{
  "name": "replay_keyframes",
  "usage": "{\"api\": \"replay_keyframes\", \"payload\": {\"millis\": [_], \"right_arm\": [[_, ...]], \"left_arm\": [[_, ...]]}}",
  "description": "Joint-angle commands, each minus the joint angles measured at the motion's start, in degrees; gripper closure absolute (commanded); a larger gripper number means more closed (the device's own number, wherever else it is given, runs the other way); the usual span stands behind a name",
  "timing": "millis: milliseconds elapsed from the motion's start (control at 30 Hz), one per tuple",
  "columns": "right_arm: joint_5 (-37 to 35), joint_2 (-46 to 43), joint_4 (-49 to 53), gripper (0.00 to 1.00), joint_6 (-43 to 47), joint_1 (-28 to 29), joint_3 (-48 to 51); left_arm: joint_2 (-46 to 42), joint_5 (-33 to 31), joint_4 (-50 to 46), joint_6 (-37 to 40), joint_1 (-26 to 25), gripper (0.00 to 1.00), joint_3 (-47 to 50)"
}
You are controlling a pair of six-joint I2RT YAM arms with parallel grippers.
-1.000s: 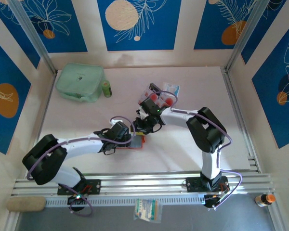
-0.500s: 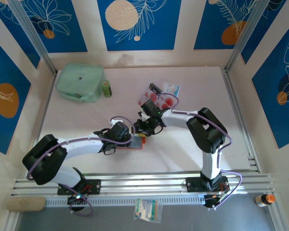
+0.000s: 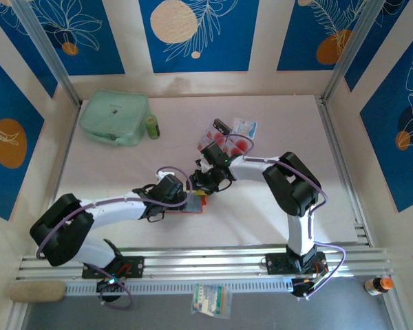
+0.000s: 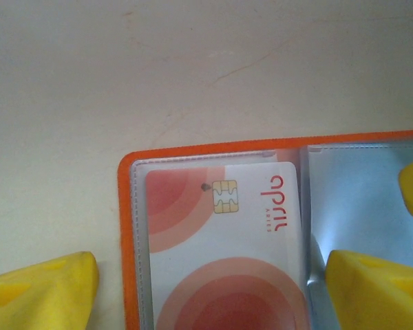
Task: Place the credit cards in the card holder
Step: Flip over the card slot on the card holder.
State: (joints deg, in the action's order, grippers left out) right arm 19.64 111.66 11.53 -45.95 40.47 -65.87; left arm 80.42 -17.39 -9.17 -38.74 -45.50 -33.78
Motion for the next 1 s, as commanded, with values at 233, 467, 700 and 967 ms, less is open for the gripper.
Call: {"api": "replay_keyframes", "payload": {"millis": [233, 467, 700, 967], "right_arm": [[3.45, -2.78, 0.49, 0.60, -1.11, 0.86, -2.18], [3.72, -1.54, 0.86, 0.57, -2.00, 2.75, -5.28], [3.57, 1.06, 0.42, 0.54, -3.53, 4.22, -8.13], [3.86, 4.81, -0.56, 0.47, -5.10, 5.14, -11.03]], "left_arm": [[-6.59, -3.10, -4.62, -0.47, 0.24, 0.10, -0.29], [-14.12, -5.85, -7.80, -0.19, 0.35, 0.09, -0.40], [-19.78, -7.15, -10.12, -0.23, 0.43, 0.09, 0.02], [-21.54, -7.66, -10.95, -0.35, 0.59, 0.09, 0.60]]}}
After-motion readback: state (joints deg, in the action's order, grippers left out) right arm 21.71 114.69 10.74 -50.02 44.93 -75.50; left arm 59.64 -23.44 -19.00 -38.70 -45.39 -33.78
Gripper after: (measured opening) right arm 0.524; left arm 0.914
